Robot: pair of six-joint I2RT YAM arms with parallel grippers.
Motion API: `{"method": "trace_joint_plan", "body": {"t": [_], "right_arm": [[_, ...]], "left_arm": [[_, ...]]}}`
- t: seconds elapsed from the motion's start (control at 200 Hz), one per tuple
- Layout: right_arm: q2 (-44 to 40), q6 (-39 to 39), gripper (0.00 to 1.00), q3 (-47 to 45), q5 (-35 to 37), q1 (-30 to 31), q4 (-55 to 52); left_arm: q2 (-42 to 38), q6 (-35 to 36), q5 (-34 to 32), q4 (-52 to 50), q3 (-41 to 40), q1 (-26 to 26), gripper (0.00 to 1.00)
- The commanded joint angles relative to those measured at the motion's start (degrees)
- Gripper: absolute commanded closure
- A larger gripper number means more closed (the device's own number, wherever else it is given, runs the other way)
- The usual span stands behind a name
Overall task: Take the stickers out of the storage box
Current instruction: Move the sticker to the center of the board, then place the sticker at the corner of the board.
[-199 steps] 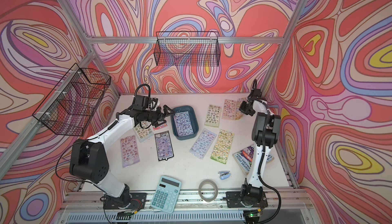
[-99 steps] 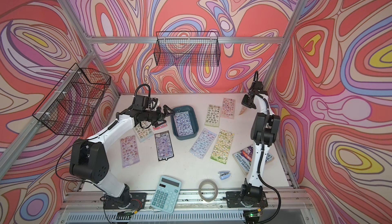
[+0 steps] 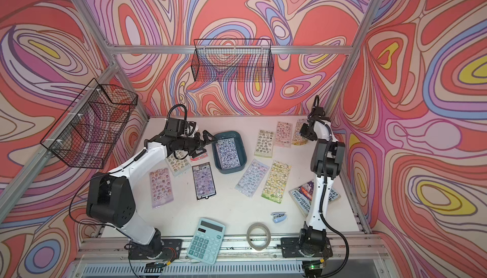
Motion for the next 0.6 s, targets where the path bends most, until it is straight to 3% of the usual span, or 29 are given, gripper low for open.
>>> {"method": "trace_joint_plan", "body": {"t": [0.0,0.055,0.085,0.11,0.245,0.431,0.486,0.596], "right_arm": [[-1.7,0.2,0.61,0.0,3.3,-0.3,-0.4],[-2.5,0.5,0.57,0.1,4.5,-0.3,-0.5],[-3.1,0.6,0.45,0.2,4.7,-0.4,-0.6],[-3.5,0.6,0.42,0.3,4.6,-0.3,-0.7],[-7.2,1.7,0.4,-1.0,5.9,-0.3,-0.5],[-17.6,4.3,0.41,-10.7,6.0,0.4,4.7],[-20.8,4.5,0.43,-14.0,5.3,1.9,6.1],[-26.9,2.4,0.46,-21.9,8.2,9.9,9.6]], "left_arm": [[1.0,-0.5,-0.7,-0.5,0.3,0.1,0.0],[1.1,-0.5,-0.7,-0.5,0.4,0.1,0.0],[1.0,-0.5,-0.6,-0.4,0.4,0.1,0.0],[1.0,-0.5,-0.6,-0.3,0.4,0.0,0.0],[0.4,-0.2,-1.0,-0.6,0.4,0.1,0.0],[-1.0,2.0,-4.2,-3.8,0.0,0.1,0.0],[-1.2,3.0,-5.6,-5.2,-0.3,0.1,0.0],[-0.1,4.1,-5.5,-7.1,-0.7,0.0,0.1]]}}
